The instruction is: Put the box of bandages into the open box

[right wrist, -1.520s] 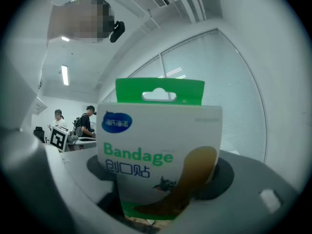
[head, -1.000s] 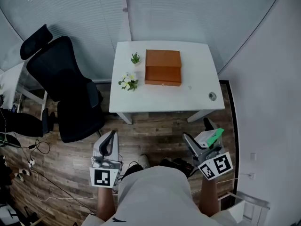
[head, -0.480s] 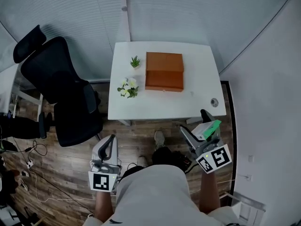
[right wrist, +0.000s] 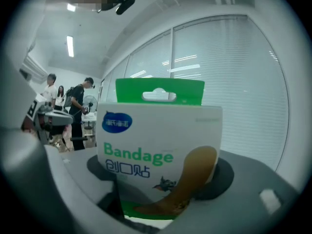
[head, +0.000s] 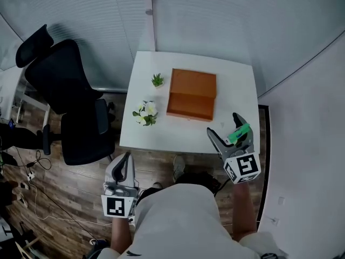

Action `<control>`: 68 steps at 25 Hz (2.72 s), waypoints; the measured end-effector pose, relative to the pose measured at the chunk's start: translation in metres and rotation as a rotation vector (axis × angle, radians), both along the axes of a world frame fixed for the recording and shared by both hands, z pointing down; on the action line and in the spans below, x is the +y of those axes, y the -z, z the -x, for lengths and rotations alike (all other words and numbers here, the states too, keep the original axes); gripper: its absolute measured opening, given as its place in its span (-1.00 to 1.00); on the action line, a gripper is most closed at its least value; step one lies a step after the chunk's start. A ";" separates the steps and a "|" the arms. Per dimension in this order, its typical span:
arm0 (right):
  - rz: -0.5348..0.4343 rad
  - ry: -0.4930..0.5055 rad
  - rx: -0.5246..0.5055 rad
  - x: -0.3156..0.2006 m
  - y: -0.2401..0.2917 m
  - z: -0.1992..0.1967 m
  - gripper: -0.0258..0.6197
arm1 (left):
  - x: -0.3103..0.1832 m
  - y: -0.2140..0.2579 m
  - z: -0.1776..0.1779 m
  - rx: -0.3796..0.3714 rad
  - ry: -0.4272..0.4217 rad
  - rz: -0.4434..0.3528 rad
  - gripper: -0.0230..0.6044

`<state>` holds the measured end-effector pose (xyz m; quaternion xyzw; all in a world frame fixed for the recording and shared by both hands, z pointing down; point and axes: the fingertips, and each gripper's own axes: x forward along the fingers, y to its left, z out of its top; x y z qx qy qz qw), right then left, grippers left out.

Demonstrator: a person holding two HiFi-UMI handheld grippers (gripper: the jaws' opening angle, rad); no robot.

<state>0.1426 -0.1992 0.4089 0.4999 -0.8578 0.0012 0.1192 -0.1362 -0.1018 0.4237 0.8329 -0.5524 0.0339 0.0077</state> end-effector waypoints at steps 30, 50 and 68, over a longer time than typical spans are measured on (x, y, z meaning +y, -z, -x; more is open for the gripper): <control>-0.068 0.329 1.142 -0.156 -0.182 0.054 0.48 | -0.027 -0.016 0.005 -0.016 0.157 0.057 -0.91; 0.018 0.001 0.260 -0.071 -0.074 0.030 -0.91 | -0.023 -0.003 0.016 0.005 0.112 -0.001 -0.91; -0.085 -0.226 -0.047 0.095 0.014 0.005 -0.91 | 0.040 0.007 0.034 0.050 -0.015 -0.023 -0.91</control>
